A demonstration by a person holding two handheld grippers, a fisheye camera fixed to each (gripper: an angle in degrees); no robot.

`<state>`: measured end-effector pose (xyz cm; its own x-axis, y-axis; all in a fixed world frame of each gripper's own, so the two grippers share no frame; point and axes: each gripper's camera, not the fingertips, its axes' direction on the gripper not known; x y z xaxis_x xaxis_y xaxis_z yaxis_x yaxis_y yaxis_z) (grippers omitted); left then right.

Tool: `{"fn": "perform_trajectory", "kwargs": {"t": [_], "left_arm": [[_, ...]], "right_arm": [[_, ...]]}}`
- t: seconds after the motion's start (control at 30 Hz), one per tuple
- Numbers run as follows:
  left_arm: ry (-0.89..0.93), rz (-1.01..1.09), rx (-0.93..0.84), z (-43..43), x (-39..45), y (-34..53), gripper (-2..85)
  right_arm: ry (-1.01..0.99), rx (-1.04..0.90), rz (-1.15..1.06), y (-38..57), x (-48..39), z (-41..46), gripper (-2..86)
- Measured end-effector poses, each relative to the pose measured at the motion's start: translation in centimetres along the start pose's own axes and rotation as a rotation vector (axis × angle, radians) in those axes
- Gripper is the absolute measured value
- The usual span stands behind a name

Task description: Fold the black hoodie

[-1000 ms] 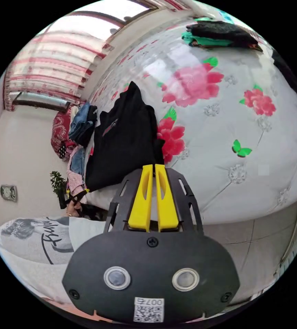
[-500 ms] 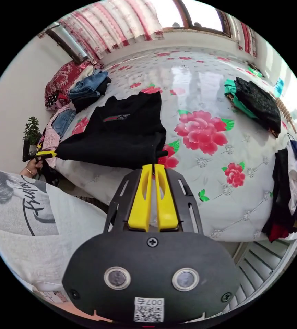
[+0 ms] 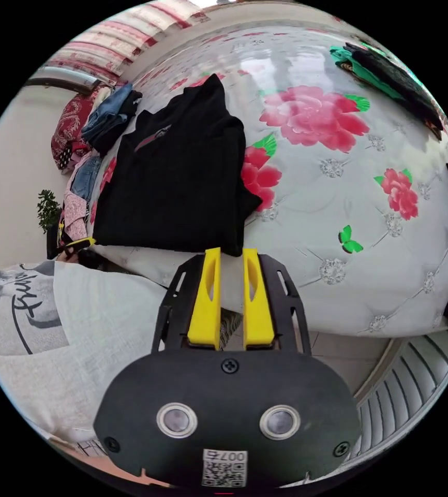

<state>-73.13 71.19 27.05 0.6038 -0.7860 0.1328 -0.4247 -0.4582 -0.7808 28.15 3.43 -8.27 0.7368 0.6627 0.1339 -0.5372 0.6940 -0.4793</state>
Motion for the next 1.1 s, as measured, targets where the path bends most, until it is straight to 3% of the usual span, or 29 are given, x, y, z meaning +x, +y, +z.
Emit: {"fn": "perform_trajectory", "kwargs": {"t": [0.07, 0.27, 0.43, 0.57, 0.73, 0.83, 0.9, 1.0, 1.1], "left_arm": [[0.029, 0.026, 0.003, -1.5, 0.6, 0.0, 0.0], [0.152, 0.175, 0.032, -8.0, 3.8, 1.4, -0.3], [0.277, 0.120, 0.171, -12.3, 3.6, 0.9, -0.3], [0.348, -0.015, 0.226, -13.4, 1.4, -4.3, -0.1], [0.239, -0.192, 0.286, -13.2, -1.7, -14.5, 1.3], [0.125, -0.345, 0.412, -10.8, -3.1, -19.5, 4.6], [0.096, -0.434, 0.422, -9.1, -3.6, -21.1, 6.1], [0.082, -0.416, 0.415, -7.8, -2.9, -21.4, 6.9], [-0.065, -0.365, 0.359, -7.1, -1.5, -19.3, 7.2]], "right_arm": [[0.033, -0.015, -0.020, -0.6, -0.5, -0.3, 0.9], [-0.188, 0.168, -0.093, 1.9, -0.5, -8.9, -0.1], [-0.349, 0.207, -0.032, 2.6, 1.0, -12.9, -0.2], [-0.465, 0.252, -0.011, -2.6, 1.9, -14.6, -0.1], [-0.481, 0.309, -0.034, -13.9, 1.0, -15.8, 0.3], [-0.365, 0.388, 0.013, -21.1, 0.8, -14.0, 1.2], [-0.290, 0.336, 0.076, -25.2, 1.2, -11.0, 2.6], [-0.271, 0.273, 0.078, -26.0, 1.5, -7.8, 4.2], [-0.187, 0.249, 0.078, -23.9, 2.2, -5.2, 5.6]]}}
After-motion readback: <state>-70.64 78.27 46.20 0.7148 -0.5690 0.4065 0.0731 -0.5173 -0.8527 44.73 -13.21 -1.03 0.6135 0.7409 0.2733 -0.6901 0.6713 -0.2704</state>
